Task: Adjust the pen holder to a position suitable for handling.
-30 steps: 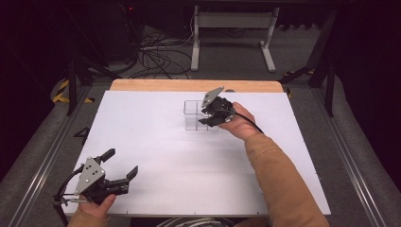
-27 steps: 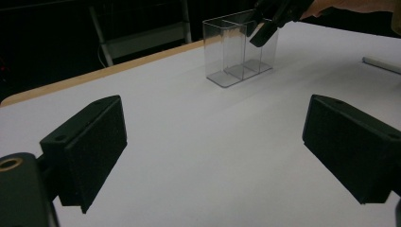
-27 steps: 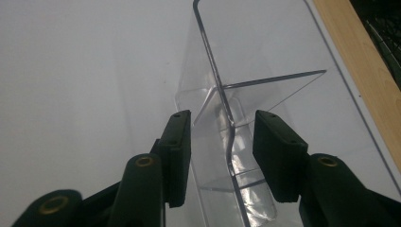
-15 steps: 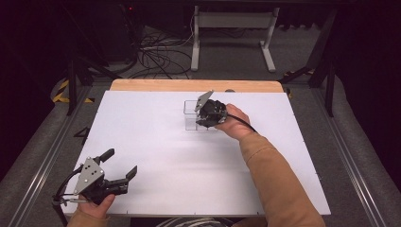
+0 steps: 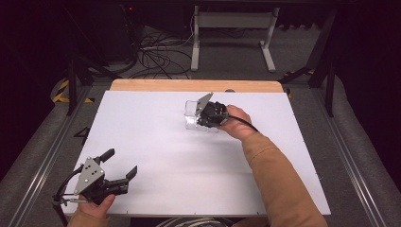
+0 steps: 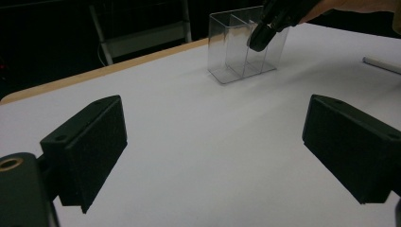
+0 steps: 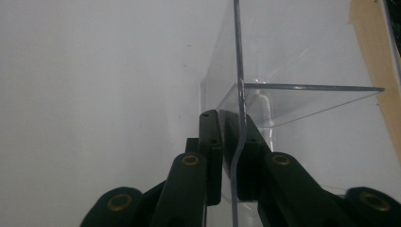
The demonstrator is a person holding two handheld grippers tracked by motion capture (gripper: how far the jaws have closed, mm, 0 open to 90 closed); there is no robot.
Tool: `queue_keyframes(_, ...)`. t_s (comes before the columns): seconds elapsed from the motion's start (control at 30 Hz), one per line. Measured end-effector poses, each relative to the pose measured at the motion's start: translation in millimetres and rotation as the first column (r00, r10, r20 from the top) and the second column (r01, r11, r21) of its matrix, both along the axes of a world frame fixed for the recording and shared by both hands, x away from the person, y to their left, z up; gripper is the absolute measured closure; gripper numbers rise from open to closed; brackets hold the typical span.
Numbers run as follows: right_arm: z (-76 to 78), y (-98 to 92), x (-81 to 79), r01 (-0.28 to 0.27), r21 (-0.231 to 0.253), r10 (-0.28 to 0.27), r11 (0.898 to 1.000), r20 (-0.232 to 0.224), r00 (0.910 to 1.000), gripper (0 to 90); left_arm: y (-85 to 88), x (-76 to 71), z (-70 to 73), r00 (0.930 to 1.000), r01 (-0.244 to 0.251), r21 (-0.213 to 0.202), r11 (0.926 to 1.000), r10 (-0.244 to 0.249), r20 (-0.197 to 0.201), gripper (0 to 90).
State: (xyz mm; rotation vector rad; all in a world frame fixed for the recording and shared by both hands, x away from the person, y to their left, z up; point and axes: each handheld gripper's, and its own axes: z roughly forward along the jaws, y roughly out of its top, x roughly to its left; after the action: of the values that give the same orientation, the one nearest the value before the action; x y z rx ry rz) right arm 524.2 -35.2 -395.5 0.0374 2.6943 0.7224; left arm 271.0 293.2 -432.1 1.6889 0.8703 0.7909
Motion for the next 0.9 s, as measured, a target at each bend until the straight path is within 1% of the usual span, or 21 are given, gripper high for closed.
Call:
queue_keyframes(0.07,3.3,-1.7,-2.4,-0.009,0.003,0.009,1.000,-0.013,0.9999,85.0,-0.1,0.0,-0.1,1.0000,0.001,0.000,1.0000,-0.001,-0.001,8.1)
queue_keyframes(0.13,6.8,-3.2,-6.0,-0.009,0.017,0.009,1.000,-0.016,0.9998,85.3,-0.4,0.0,-0.1,1.0000,0.001,0.000,1.0000,-0.001,-0.001,8.1)
queue_keyframes(0.17,9.1,-4.0,-8.8,-0.008,0.019,0.009,1.000,-0.022,0.9997,85.4,0.2,0.1,0.2,1.0000,0.002,0.011,0.9999,-0.002,0.002,8.1)
queue_keyframes(0.33,21.5,-6.2,-25.8,-0.050,0.030,0.051,0.998,-0.044,0.9977,85.4,-0.3,0.4,0.2,1.0000,0.002,0.014,0.9999,-0.002,0.001,8.1)
queue_keyframes(0.47,28.0,-5.2,-40.3,-0.076,0.029,0.078,0.997,-0.086,0.9932,86.0,-1.2,0.3,0.2,1.0000,0.001,0.013,0.9999,-0.001,-0.003,8.1)
queue_keyframes(0.57,29.0,-2.9,-50.7,-0.098,0.015,0.099,0.995,-0.122,0.9875,86.5,-1.2,0.6,0.4,1.0000,0.001,0.016,0.9999,-0.001,0.001,8.1)
queue_keyframes(0.73,23.7,-1.9,-66.0,-0.139,0.013,0.139,0.990,-0.159,0.9775,86.9,-1.6,0.7,0.1,1.0000,0.003,0.014,0.9999,-0.003,-0.004,8.1)
queue_keyframes(0.83,20.6,0.7,-73.0,-0.139,0.014,0.139,0.990,-0.185,0.9728,86.9,-1.9,1.0,0.3,1.0000,0.003,0.017,0.9998,-0.003,-0.001,8.1)
queue_keyframes(0.9,18.6,2.8,-77.6,-0.142,0.019,0.143,0.990,-0.195,0.9703,87.1,-2.1,0.9,0.4,1.0000,0.003,0.017,0.9998,-0.003,-0.001,8.1)
